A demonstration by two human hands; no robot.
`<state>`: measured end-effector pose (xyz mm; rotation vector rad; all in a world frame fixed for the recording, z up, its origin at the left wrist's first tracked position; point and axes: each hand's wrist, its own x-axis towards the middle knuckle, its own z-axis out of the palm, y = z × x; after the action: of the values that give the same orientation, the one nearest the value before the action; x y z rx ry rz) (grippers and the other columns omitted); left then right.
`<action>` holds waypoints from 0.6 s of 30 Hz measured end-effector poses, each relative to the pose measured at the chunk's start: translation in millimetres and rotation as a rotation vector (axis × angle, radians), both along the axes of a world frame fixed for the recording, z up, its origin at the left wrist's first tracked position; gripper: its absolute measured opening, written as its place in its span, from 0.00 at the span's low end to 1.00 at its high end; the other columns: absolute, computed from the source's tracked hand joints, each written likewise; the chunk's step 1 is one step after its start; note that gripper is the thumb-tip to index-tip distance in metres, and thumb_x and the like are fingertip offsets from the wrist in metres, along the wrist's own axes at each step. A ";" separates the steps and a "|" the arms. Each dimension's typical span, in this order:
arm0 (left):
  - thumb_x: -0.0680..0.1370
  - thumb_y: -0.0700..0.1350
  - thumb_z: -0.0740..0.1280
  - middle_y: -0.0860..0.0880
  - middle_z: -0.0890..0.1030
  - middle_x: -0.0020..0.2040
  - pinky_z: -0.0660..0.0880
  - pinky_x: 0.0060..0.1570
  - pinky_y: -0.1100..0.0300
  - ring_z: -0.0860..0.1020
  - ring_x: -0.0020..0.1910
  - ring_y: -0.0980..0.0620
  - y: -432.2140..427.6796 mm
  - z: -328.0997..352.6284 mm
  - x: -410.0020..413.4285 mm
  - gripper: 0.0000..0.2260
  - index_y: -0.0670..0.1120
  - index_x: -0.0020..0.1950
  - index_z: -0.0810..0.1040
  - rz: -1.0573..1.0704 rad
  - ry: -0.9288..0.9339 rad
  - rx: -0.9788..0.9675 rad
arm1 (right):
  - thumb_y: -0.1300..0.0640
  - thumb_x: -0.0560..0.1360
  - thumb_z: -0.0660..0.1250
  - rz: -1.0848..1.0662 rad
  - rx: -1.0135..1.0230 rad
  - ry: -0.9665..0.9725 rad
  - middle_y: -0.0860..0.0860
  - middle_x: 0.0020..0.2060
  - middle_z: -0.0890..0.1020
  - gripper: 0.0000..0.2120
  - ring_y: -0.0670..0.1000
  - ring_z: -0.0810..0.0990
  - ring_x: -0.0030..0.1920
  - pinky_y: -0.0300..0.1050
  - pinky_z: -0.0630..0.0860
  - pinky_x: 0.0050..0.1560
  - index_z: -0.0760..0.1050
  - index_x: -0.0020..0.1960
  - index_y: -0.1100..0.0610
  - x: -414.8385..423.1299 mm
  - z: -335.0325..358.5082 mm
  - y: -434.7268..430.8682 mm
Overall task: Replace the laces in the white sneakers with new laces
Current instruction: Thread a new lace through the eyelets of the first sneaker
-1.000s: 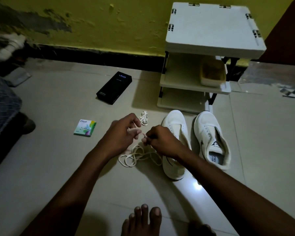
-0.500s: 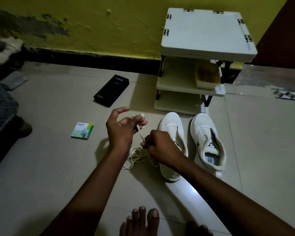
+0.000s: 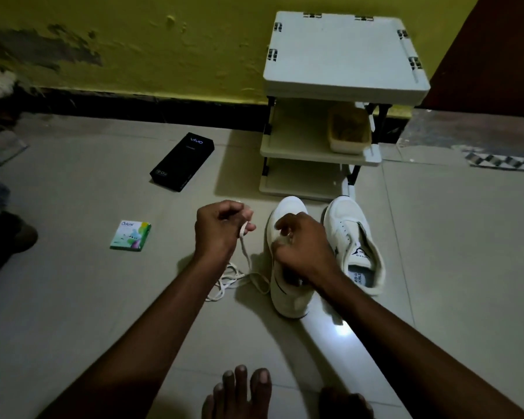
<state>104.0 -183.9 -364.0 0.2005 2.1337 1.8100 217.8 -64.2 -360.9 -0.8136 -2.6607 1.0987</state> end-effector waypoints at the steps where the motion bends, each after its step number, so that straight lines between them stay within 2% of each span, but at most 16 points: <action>1: 0.76 0.35 0.73 0.43 0.85 0.40 0.77 0.34 0.63 0.84 0.32 0.51 4.3 -5.1 0.0 0.02 0.37 0.47 0.85 -0.040 0.047 -0.063 | 0.51 0.62 0.67 -0.064 0.014 -0.003 0.52 0.51 0.80 0.25 0.53 0.78 0.53 0.44 0.75 0.52 0.81 0.58 0.55 1.3 -3.3 8.2; 3: 0.76 0.35 0.73 0.46 0.86 0.40 0.78 0.35 0.65 0.83 0.33 0.53 15.5 -15.5 1.3 0.03 0.40 0.47 0.87 -0.117 0.109 -0.161 | 0.50 0.60 0.67 -0.103 0.041 -0.061 0.55 0.51 0.80 0.26 0.55 0.78 0.52 0.42 0.72 0.50 0.81 0.56 0.58 1.8 -8.6 23.8; 5: 0.74 0.35 0.75 0.47 0.86 0.41 0.79 0.39 0.68 0.84 0.36 0.55 28.8 -24.6 2.9 0.03 0.40 0.46 0.87 -0.196 0.164 -0.213 | 0.49 0.57 0.68 -0.071 0.057 -0.165 0.54 0.40 0.78 0.18 0.56 0.76 0.43 0.42 0.66 0.39 0.79 0.43 0.59 -1.0 -9.9 34.8; 6: 0.73 0.36 0.77 0.48 0.86 0.41 0.78 0.41 0.71 0.83 0.37 0.58 36.1 -28.3 3.7 0.03 0.41 0.45 0.87 -0.236 0.196 -0.232 | 0.49 0.57 0.68 -0.044 0.087 -0.208 0.53 0.33 0.73 0.14 0.55 0.73 0.36 0.43 0.62 0.34 0.72 0.34 0.58 -2.9 -11.1 39.2; 7: 0.72 0.36 0.77 0.49 0.86 0.40 0.76 0.40 0.73 0.82 0.36 0.62 43.1 -31.8 3.8 0.03 0.41 0.44 0.87 -0.271 0.218 -0.251 | 0.51 0.57 0.69 -0.018 0.106 -0.235 0.52 0.29 0.69 0.14 0.54 0.69 0.32 0.45 0.59 0.31 0.66 0.30 0.57 -5.4 -12.9 42.4; 8: 0.71 0.36 0.77 0.50 0.86 0.38 0.74 0.39 0.74 0.80 0.35 0.65 49.7 -34.0 4.2 0.02 0.41 0.43 0.87 -0.304 0.229 -0.263 | 0.54 0.60 0.71 0.003 0.123 -0.243 0.51 0.27 0.67 0.15 0.54 0.69 0.31 0.45 0.58 0.30 0.65 0.30 0.56 -7.2 -16.3 47.1; 9: 0.72 0.36 0.77 0.51 0.85 0.38 0.73 0.39 0.74 0.80 0.34 0.66 57.6 -36.8 5.2 0.02 0.41 0.42 0.87 -0.331 0.231 -0.277 | 0.57 0.63 0.72 -0.014 0.122 -0.238 0.52 0.28 0.70 0.12 0.56 0.72 0.33 0.45 0.61 0.30 0.68 0.32 0.57 -9.5 -21.0 52.0; 11: 0.72 0.35 0.76 0.51 0.86 0.38 0.74 0.44 0.69 0.81 0.37 0.63 68.4 -41.2 6.9 0.03 0.43 0.42 0.87 -0.354 0.240 -0.320 | 0.58 0.69 0.70 -0.041 0.144 -0.211 0.55 0.36 0.80 0.05 0.58 0.78 0.42 0.46 0.73 0.39 0.78 0.43 0.59 -16.6 -29.3 60.0; 12: 0.73 0.35 0.75 0.51 0.86 0.39 0.75 0.46 0.67 0.82 0.40 0.60 73.7 -43.6 8.5 0.03 0.43 0.42 0.88 -0.360 0.240 -0.345 | 0.58 0.71 0.69 -0.041 0.154 -0.209 0.57 0.39 0.82 0.06 0.59 0.80 0.44 0.48 0.76 0.44 0.80 0.45 0.61 -20.0 -34.0 64.6; 15: 0.73 0.37 0.74 0.49 0.87 0.41 0.72 0.50 0.67 0.82 0.44 0.55 81.4 -48.5 12.6 0.03 0.43 0.42 0.88 -0.367 0.257 -0.431 | 0.59 0.70 0.68 -0.067 0.137 -0.202 0.58 0.37 0.83 0.06 0.60 0.80 0.41 0.47 0.75 0.40 0.81 0.39 0.62 -24.4 -47.5 73.5; 18: 0.73 0.38 0.73 0.49 0.87 0.41 0.72 0.50 0.67 0.83 0.47 0.52 87.2 -51.7 12.6 0.04 0.43 0.42 0.88 -0.376 0.267 -0.477 | 0.58 0.69 0.71 -0.165 -0.006 -0.117 0.53 0.41 0.86 0.07 0.55 0.82 0.45 0.41 0.73 0.40 0.85 0.45 0.58 -16.3 -59.6 83.7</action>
<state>116.6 -96.7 -415.8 0.6995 2.4315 1.0815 201.5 19.5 -420.5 -1.1086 -2.6258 1.0498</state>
